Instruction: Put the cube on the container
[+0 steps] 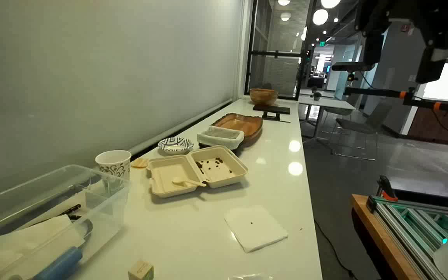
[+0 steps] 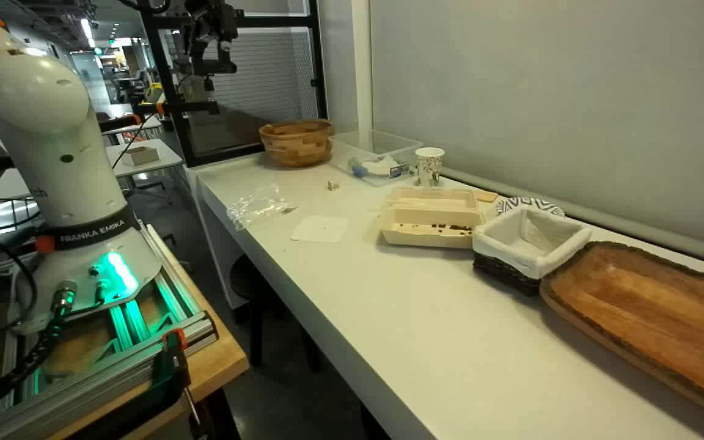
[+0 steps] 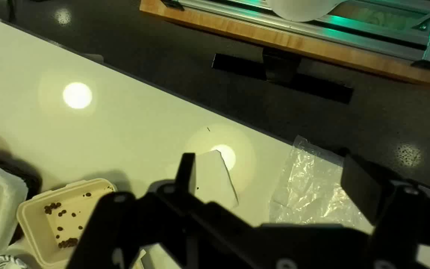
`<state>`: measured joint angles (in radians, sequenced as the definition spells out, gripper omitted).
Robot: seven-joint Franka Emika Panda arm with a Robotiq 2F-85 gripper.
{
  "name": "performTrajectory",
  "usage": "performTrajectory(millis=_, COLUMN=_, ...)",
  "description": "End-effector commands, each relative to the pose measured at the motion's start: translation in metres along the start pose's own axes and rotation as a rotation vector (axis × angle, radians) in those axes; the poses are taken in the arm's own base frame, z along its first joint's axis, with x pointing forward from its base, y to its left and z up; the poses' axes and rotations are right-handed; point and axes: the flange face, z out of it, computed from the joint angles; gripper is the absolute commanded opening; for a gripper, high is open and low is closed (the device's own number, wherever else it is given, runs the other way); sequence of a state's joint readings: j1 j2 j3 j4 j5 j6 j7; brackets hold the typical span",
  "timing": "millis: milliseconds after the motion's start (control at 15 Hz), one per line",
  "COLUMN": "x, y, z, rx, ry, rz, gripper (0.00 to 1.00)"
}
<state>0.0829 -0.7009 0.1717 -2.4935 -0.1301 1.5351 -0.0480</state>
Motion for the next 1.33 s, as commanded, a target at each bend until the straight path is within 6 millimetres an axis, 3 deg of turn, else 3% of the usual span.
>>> performTrajectory(millis=0, x=0.0, y=0.0, z=0.0, rx=0.0, ry=-0.001, rz=0.0, gripper=1.0)
performTrajectory(millis=867, x=0.0, y=0.0, z=0.0, rx=0.0, ry=-0.001, rz=0.0, gripper=1.0)
performTrajectory(millis=1267, x=0.072, y=-0.036, z=0.019, rx=0.08, ry=-0.129, rz=0.318, gripper=1.0)
